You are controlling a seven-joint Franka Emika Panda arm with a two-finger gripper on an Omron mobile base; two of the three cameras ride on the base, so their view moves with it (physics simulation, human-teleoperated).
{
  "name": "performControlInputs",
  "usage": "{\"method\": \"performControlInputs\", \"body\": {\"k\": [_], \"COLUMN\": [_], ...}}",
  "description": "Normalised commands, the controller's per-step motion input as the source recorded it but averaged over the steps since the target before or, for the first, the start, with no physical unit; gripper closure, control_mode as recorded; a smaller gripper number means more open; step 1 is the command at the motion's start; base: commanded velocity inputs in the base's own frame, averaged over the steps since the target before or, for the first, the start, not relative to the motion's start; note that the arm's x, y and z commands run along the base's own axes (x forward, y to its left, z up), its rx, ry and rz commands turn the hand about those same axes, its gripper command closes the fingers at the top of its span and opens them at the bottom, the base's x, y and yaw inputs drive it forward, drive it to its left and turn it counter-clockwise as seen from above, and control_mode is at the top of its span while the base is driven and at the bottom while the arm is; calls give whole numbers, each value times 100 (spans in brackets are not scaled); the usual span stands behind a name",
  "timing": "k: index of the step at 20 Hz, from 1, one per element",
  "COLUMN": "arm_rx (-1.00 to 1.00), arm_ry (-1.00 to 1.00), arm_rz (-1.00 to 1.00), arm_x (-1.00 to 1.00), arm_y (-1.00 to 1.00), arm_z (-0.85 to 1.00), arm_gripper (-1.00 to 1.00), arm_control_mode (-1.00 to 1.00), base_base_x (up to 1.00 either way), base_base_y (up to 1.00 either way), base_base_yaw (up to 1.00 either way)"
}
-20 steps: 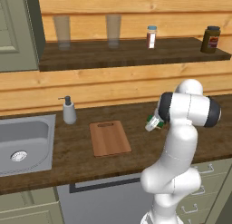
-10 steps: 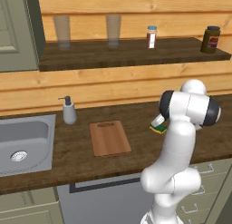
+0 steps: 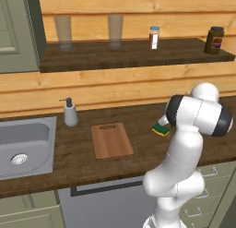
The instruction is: Pick up the sponge from the counter and clean the cutting board by briefly scrubbing or pressing down on the cutting board. Once finished, release the sponge.
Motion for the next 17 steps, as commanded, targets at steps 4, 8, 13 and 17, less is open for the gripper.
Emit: {"method": "performControlInputs", "body": {"k": [4, 8, 13, 17], "arm_rx": [5, 14, 6, 0], "arm_ry": [0, 3, 1, 0], "arm_rz": [-8, -9, -9, -16], "arm_x": [-49, -61, -67, -76], "arm_y": [19, 28, 43, 51], "arm_z": [100, 100, 100, 95], "arm_gripper": [-100, -100, -100, -100], "arm_control_mode": [-100, -100, -100, -100], "base_base_x": [0, 0, 0, 0], "base_base_y": [0, 0, 0, 0], "base_base_yaw": [0, 0, 0, 0]}}
